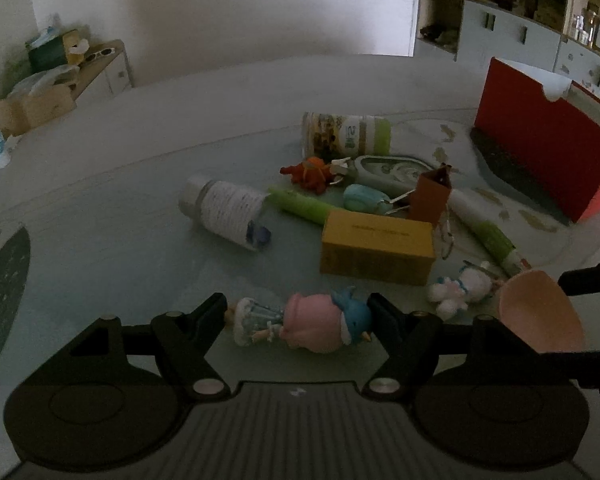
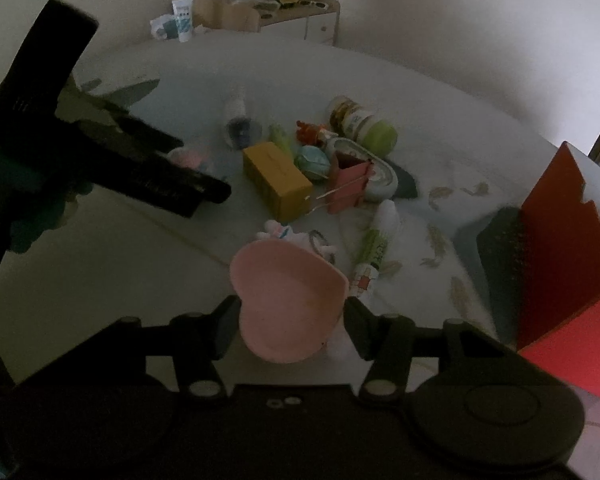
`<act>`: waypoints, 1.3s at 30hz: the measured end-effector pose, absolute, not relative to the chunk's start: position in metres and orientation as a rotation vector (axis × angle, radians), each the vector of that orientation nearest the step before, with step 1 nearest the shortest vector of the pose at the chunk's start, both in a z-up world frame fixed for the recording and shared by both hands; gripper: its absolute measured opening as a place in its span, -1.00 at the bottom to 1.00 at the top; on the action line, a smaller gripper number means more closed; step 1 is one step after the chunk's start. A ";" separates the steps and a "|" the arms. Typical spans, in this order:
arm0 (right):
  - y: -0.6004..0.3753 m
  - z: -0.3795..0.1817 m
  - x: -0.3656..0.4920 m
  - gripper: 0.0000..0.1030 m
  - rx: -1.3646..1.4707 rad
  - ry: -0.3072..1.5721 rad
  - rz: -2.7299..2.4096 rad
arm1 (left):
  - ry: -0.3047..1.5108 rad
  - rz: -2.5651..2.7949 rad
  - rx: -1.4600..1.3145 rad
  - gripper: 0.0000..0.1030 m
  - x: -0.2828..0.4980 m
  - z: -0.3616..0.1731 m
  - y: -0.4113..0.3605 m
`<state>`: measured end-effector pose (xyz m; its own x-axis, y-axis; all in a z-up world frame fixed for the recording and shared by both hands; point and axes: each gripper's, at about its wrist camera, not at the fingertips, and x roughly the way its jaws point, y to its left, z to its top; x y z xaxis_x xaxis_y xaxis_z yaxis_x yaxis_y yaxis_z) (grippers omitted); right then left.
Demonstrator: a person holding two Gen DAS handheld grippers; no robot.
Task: Organize rigid objects
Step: 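Carry the doll in the left tool and heart dish in the right tool to the box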
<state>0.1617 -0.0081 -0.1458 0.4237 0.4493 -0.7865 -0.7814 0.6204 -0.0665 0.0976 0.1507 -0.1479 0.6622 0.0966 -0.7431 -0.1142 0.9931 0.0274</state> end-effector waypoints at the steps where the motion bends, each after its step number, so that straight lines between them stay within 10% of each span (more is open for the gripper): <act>1: -0.010 -0.143 0.161 0.08 -0.457 0.810 0.804 | 0.835 0.122 -0.025 0.49 0.095 -0.144 0.149; 39: -0.211 -0.040 0.277 0.08 -0.266 0.679 0.594 | 0.714 -0.028 0.070 0.49 0.198 -0.007 -0.076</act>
